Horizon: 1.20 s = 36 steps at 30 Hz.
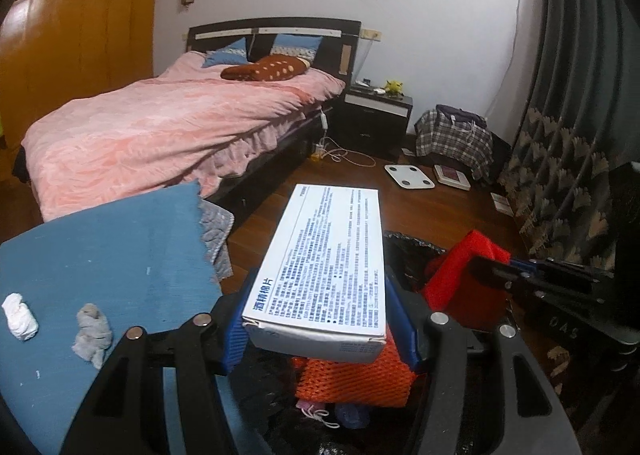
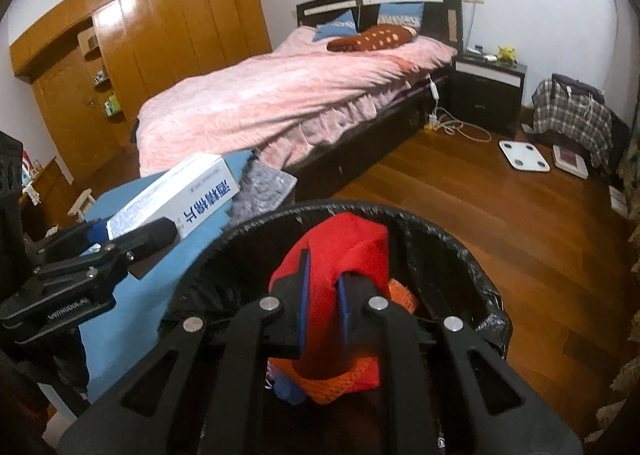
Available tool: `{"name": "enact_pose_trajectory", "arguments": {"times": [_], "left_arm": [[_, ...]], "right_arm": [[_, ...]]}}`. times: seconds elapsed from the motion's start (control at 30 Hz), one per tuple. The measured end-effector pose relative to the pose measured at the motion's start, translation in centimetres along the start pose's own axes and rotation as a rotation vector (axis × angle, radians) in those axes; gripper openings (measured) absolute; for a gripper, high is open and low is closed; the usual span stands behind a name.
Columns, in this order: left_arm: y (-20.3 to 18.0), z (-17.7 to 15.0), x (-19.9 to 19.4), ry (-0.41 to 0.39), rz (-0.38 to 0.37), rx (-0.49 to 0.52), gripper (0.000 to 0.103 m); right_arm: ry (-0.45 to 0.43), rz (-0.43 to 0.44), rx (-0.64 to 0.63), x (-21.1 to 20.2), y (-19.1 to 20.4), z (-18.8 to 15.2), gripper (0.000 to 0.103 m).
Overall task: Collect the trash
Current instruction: 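Carry the box and glove over the bin and open both tools, then grasp the grey sock with the right tool while the left tool grasps the white tissue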
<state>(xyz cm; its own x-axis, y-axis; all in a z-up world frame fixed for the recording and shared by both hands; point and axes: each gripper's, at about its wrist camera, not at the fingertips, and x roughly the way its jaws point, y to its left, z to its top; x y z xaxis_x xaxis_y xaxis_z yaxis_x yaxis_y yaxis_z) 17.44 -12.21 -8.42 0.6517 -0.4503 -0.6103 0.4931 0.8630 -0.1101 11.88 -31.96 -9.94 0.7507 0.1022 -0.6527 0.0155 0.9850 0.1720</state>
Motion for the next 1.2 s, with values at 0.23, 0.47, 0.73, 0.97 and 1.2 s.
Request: {"name": "enact_pose_trajectory", "arguments": {"times": [0.23, 0.47, 0.73, 0.97, 1.2], "left_arm": [[0.0, 0.0, -0.2, 0.001, -0.006, 0.000, 0.074], [1.4, 0.5, -2.4, -0.037, 0.034, -0.013, 0.090], [5.3, 0.8, -6.5, -0.091, 0.125, -0.058, 0.097], [11.0, -0.3, -9.4, -0.102, 0.239, -0.124, 0.097], [16.9, -2.1, -11.7, -0.104, 0.341, -0.195, 0.097]], "right_arm": [[0.009, -0.047, 0.019, 0.1, -0.9, -0.8, 0.056], [-0.065, -0.081, 0.018, -1.6, -0.4, -0.3, 0.094], [-0.125, -0.022, 0.002, -2.3, 3.1, 1.6, 0.097], [-0.118, 0.055, -0.041, -0.5, 8.5, 2.9, 0.097], [-0.088, 0.132, -0.099, 2.5, 15.0, 3.9, 0.097]]}}
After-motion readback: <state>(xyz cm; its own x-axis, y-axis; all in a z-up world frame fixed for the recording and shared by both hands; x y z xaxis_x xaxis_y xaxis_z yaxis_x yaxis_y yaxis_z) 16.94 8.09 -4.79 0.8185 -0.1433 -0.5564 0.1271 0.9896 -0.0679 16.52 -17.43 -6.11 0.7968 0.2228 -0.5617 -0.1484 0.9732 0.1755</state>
